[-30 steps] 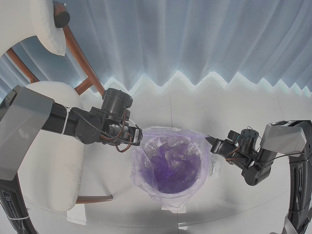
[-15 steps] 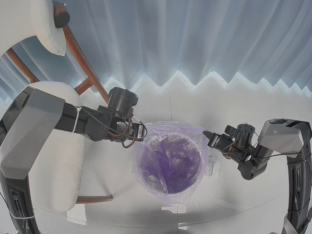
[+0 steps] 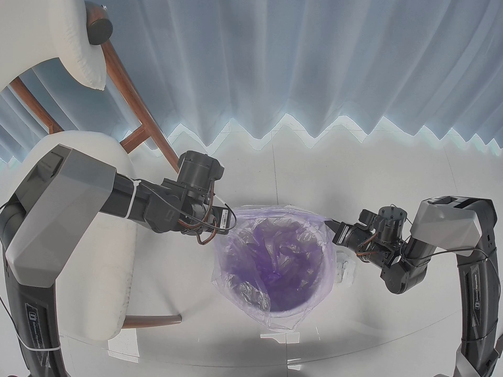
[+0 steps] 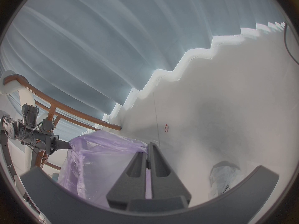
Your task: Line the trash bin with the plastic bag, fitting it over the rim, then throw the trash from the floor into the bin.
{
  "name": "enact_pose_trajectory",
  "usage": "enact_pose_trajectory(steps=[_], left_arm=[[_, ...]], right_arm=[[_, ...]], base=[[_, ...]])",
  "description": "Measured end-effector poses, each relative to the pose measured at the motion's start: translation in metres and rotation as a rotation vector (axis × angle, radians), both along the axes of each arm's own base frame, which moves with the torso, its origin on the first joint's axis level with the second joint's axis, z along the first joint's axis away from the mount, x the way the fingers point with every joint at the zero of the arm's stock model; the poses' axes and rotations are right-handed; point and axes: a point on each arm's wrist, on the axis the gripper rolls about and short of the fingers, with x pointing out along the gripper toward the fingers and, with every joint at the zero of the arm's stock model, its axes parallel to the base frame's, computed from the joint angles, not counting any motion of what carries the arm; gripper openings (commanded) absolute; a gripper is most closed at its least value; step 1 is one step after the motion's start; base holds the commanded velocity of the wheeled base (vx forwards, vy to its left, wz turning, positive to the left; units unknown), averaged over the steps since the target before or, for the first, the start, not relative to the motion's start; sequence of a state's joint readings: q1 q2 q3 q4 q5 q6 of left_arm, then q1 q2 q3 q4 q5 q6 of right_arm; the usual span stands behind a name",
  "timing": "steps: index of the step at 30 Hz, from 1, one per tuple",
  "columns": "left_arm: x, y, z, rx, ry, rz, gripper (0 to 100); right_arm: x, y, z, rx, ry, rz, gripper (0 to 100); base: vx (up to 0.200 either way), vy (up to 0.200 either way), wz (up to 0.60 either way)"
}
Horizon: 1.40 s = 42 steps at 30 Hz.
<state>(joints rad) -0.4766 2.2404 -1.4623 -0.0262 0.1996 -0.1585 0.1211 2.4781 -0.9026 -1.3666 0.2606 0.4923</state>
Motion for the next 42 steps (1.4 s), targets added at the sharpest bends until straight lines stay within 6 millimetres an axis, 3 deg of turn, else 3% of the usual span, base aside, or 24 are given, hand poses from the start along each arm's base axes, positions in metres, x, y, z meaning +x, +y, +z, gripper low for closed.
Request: enact_pose_trajectory(steps=[6, 7, 16, 21, 22, 26, 33, 42], left_arm=[[0.001, 0.0, -0.006, 0.011, 0.013, 0.004, 0], [0.001, 0.0, -0.007, 0.013, 0.015, 0.004, 0], [0.003, 0.001, -0.008, 0.037, 0.001, 0.035, 0], [0.003, 0.001, -0.009, 0.037, 0.002, 0.037, 0], [0.003, 0.001, -0.009, 0.038, 0.003, 0.037, 100], [0.003, 0.002, -0.01, 0.041, 0.009, 0.037, 100], [-0.004, 0.002, -0.011, 0.043, 0.019, 0.031, 100], [-0.036, 0.015, 0.025, 0.003, -0.027, 0.021, 100]], right_arm=[[0.0, -0.001, -0.009, -0.003, 0.016, -0.001, 0], [0.0, -0.001, -0.01, -0.003, 0.017, -0.002, 100], [-0.004, -0.012, -0.01, 0.005, -0.021, -0.029, 100], [-0.023, -0.023, -0.011, 0.005, 0.001, -0.039, 100], [-0.03, -0.026, -0.011, 0.004, 0.018, -0.041, 100], [-0.056, -0.035, -0.002, 0.007, 0.064, -0.05, 100], [-0.092, -0.059, 0.045, 0.033, 0.02, -0.113, 100], [-0.137, -0.07, 0.089, 0.06, -0.042, -0.158, 100]], base=[[0.0, 0.0, 0.0], [0.0, 0.0, 0.0], [0.0, 0.0, 0.0], [0.0, 0.0, 0.0], [0.0, 0.0, 0.0], [0.0, 0.0, 0.0], [0.0, 0.0, 0.0], [0.0, 0.0, 0.0]])
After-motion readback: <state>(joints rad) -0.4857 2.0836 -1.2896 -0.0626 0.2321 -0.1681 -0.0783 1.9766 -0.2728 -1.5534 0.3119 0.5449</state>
